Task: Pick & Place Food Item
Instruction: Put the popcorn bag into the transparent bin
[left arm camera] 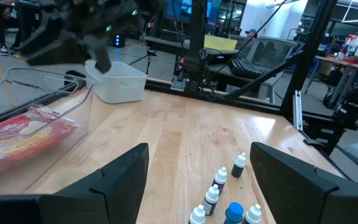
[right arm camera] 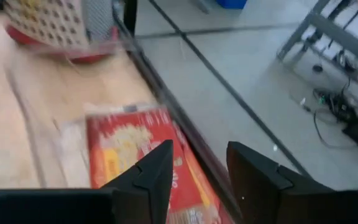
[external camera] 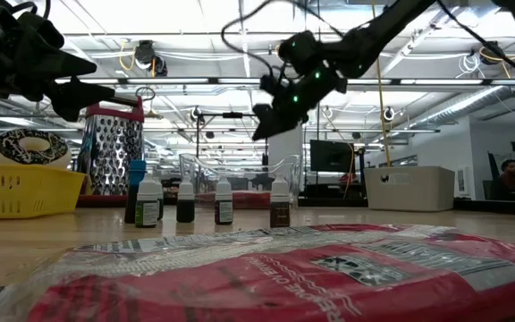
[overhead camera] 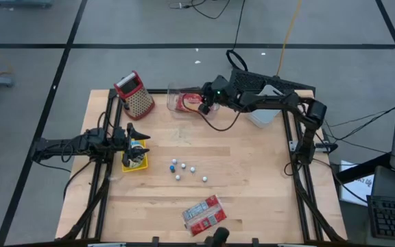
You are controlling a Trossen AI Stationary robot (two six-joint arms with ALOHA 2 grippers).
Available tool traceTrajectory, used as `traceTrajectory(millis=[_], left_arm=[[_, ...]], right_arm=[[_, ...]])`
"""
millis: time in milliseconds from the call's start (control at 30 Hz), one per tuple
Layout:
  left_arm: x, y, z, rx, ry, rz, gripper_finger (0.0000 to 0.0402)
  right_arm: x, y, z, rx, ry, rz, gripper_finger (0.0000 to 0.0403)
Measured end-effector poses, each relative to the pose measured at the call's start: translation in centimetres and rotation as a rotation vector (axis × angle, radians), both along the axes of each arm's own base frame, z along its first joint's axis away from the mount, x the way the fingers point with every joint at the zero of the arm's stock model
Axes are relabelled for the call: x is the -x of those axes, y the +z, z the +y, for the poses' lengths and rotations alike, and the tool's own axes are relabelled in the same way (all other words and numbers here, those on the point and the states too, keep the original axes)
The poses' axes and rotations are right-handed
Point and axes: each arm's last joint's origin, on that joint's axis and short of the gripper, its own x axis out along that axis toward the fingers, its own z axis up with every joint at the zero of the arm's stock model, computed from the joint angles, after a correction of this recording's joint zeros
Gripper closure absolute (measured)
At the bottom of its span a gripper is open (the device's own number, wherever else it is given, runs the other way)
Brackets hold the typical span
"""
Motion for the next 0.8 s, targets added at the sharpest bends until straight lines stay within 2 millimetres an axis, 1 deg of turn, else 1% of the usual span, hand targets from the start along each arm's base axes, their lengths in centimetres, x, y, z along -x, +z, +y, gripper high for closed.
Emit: traceTrajectory(millis=[200, 400, 533, 800], left_arm=[[0.0, 0.0, 0.0, 0.0, 0.0, 0.0, 0.0121], [0.0, 0.0, 0.0, 0.0, 0.0, 0.0, 0.0121], [0.0, 0.0, 0.0, 0.0, 0.0, 0.0, 0.0121], [0.0, 0.0, 0.0, 0.0, 0.0, 0.0, 0.0121]], right_arm=[[0.5, 3.4, 2.5, 0.023, 0.052, -0.05, 0.0254], [1.1, 6.4, 6.0, 0.051, 0.139, -0.079, 0.0253], [1.3, 7.8, 8.8, 0.056, 0.21, -0.092, 0.0255], [1.6, 9.3, 14.2, 0.051, 0.354, -0.098, 0.0257]])
